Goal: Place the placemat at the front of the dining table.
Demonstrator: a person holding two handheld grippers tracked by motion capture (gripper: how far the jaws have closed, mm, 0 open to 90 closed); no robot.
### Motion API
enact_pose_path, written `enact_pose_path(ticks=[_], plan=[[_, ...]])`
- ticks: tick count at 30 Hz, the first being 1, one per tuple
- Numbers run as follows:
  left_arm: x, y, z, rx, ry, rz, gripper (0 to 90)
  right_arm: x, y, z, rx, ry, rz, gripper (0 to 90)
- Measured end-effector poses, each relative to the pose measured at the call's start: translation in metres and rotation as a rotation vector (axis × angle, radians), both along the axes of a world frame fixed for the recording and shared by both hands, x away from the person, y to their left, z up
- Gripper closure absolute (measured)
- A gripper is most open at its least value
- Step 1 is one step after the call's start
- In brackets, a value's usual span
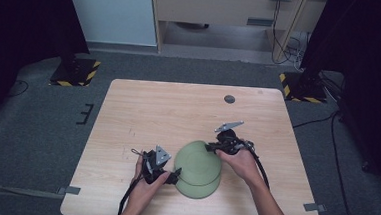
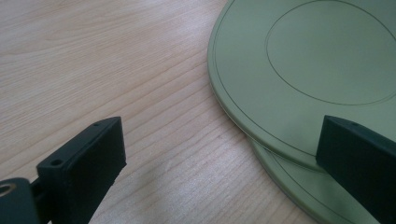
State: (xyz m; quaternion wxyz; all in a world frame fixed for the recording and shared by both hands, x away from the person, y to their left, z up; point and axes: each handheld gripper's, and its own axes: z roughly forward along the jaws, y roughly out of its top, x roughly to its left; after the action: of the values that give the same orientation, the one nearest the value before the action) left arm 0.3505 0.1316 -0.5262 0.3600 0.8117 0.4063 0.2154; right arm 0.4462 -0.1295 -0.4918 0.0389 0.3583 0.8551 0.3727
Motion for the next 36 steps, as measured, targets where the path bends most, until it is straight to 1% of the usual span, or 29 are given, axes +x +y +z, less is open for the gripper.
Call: enact_pose_path(ticks=[2,4,7,9,16,19,23,25,29,36], plan=[[0.000,0.002,0.000,0.014,-0.005,0.008,2.2,0.001,0.000,0.001,-0.008,-0.008,-0.009,85.3],[0.001,0.004,0.000,0.012,-0.001,0.015,2.3,0.002,-0.001,0.002,-0.017,-0.016,-0.014,85.3],[0.002,0.008,0.002,0.005,-0.007,0.026,2.4,0.005,-0.003,0.006,-0.035,-0.037,-0.019,85.4],[0.002,0.011,0.003,0.002,-0.012,0.034,2.5,0.005,-0.002,0.009,-0.045,-0.040,-0.019,85.4],[0.004,0.022,0.008,-0.007,-0.022,0.058,2.6,0.003,-0.004,0.016,-0.053,-0.062,-0.025,85.4],[0.005,0.025,0.008,-0.012,-0.021,0.064,2.6,0.001,-0.005,0.020,-0.046,-0.064,-0.027,85.5],[0.006,0.025,0.008,-0.007,-0.021,0.063,2.7,-0.002,-0.005,0.026,-0.050,-0.076,-0.020,85.5],[0.005,0.025,0.008,-0.002,-0.021,0.063,2.7,-0.004,-0.005,0.031,-0.043,-0.086,-0.020,85.5],[0.005,0.025,0.007,0.003,-0.022,0.063,2.7,-0.004,-0.001,0.040,-0.051,-0.101,-0.008,85.5],[0.006,0.026,0.007,0.006,-0.024,0.065,2.7,-0.004,0.003,0.049,-0.061,-0.111,-0.004,85.6]])
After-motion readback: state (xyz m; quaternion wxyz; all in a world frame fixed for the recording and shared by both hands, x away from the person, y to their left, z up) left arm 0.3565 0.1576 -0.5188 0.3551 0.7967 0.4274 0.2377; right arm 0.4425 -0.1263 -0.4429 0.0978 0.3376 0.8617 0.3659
